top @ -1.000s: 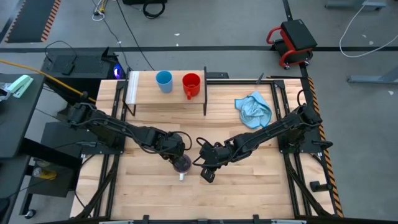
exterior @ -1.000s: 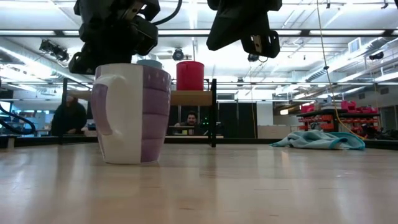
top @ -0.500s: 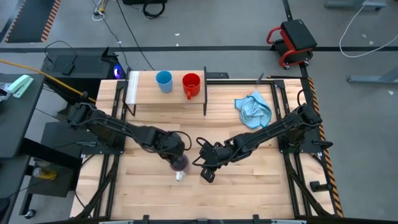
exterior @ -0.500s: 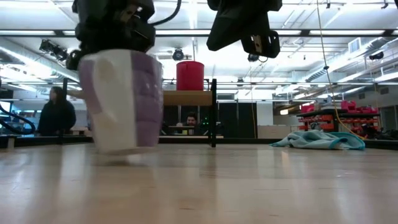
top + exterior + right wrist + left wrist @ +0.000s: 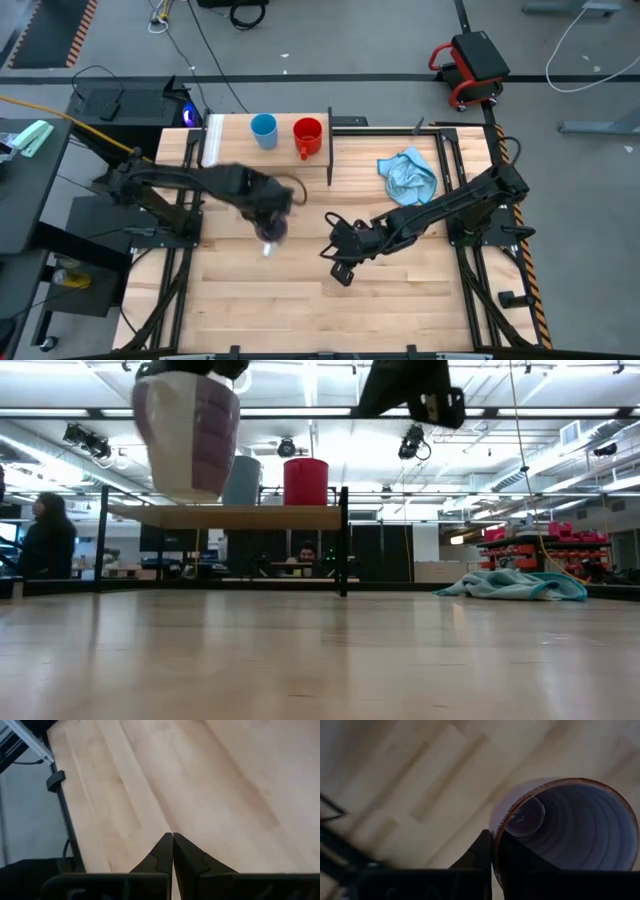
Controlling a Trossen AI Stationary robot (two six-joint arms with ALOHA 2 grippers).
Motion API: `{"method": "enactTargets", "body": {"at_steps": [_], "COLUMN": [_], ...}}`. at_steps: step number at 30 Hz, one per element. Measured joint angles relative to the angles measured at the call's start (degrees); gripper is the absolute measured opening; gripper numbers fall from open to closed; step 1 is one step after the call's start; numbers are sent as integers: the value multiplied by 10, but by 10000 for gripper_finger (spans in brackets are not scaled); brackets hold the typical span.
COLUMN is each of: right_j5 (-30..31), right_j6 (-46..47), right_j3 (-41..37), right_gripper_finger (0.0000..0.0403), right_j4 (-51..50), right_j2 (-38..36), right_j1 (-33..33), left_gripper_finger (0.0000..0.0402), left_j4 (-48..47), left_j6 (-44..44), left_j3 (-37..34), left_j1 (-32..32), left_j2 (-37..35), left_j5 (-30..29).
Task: Stack small to large cups/mugs on shelf
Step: Put the purple cup on the shelf
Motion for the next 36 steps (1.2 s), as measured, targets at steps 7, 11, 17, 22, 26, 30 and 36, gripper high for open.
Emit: {"method": "enactTargets", "body": {"at_steps": [7, 11, 17, 22, 26, 30, 36], "right_j5": [45, 64, 75, 76, 76, 76, 76], "right_j6": [1, 12, 16, 16, 16, 27, 29], "right_j3": [0, 0, 0, 0, 0, 0, 0], "right_gripper_finger": [18, 18, 18, 18, 18, 18, 18], "right_j4": [-33, -51, -61, -65, -65, -65, -65], "right_j2": [-40, -54, -60, -60, -60, -60, -60], "right_j1": [11, 20, 30, 29, 27, 27, 27], "left_gripper_finger": [17, 17, 17, 17, 17, 17, 17], "left_j4": [-75, -77, -79, -79, -79, -78, -79], "left_j6": [87, 109, 140, 194, 241, 275, 327], "left_j3": [106, 128, 128, 127, 127, 127, 127], "left_j1": [93, 162, 264, 328, 369, 411, 490], "left_j2": [-13, -50, -109, -121, -120, -120, -117], "left_j5": [-7, -7, -6, 0, 6, 4, 3]}}
